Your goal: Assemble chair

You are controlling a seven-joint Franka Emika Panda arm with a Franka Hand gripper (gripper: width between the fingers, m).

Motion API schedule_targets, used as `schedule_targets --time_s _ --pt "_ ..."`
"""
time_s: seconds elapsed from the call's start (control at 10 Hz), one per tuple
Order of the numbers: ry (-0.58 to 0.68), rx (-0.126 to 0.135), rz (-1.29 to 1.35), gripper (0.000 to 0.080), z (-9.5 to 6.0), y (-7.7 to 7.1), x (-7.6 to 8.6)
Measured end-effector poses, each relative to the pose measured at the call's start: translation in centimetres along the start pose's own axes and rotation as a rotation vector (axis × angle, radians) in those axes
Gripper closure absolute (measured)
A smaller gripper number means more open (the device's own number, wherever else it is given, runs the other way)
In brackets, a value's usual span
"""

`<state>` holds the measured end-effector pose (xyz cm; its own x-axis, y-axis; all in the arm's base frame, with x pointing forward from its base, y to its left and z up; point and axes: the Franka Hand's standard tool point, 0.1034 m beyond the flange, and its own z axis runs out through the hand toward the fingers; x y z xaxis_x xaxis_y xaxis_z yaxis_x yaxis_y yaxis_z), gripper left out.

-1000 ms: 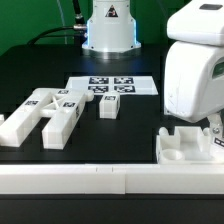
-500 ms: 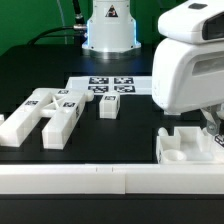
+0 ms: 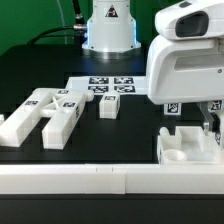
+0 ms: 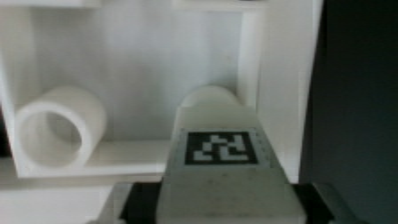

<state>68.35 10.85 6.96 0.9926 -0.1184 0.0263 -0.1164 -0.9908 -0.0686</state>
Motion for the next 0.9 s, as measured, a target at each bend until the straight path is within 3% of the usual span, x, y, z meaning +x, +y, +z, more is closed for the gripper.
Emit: schedule_targets --time_s 0.7,0.9 --pt "-0.001 0.0 0.668 0.0509 0.16 -0.39 -0.17" --pt "-0.004 0.011 0.838 0.0509 0.15 -0.38 -0.08"
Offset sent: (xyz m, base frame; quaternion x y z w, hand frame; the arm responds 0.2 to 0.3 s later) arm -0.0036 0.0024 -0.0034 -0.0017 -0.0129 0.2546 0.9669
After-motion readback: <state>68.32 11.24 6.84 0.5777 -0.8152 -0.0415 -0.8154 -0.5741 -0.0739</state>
